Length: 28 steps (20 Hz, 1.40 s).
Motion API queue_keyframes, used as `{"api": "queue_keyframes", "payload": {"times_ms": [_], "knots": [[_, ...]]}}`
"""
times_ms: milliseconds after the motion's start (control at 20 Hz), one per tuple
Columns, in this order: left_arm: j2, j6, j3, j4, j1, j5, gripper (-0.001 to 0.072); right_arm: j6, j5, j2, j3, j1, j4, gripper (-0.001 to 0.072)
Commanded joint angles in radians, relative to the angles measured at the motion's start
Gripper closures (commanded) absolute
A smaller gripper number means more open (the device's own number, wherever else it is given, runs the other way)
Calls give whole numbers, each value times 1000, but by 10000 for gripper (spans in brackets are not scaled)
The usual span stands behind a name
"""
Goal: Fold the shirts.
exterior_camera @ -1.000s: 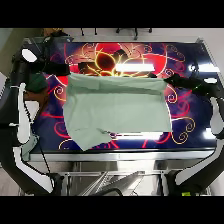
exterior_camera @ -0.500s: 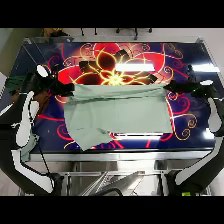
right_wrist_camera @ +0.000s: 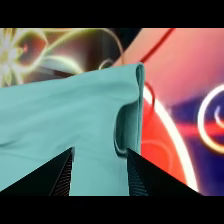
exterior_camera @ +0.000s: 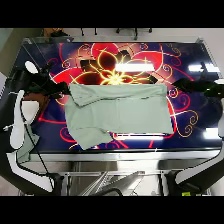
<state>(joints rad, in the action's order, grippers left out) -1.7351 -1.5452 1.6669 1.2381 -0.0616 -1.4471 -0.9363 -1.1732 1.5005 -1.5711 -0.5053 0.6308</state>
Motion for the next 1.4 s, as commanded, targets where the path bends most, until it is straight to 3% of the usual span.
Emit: {"api": "queue_keyframes", "payload": {"times_ms": [0,250,400,700,950,1000,1050,1100,1250,1350], "knots": [[148,6,-225,1,-42,-53,115,-63,-171,-82,56,-126,70,331],[399,12,-793,-37,-47,122,114,-57,-207,-183,330,-272,144,331],[463,108,-1003,-256,-47,269,114,-28,-202,-201,458,-283,179,331],[465,253,-1178,-511,-47,385,115,25,-136,-201,631,-253,178,330],[465,311,-1174,-614,-47,427,117,27,-109,-189,668,-142,178,330],[465,311,-1154,-611,-47,426,254,23,-108,-189,668,-113,178,330],[465,330,-1134,-610,-47,418,549,23,-106,-189,668,-84,178,330],[465,351,-1107,-610,-47,401,686,23,-109,-189,668,-60,178,330],[465,352,-1027,-609,-47,356,685,15,-182,-190,668,-27,178,332],[465,351,-975,-598,-47,311,686,-8,-235,-198,668,-31,190,434]]}}
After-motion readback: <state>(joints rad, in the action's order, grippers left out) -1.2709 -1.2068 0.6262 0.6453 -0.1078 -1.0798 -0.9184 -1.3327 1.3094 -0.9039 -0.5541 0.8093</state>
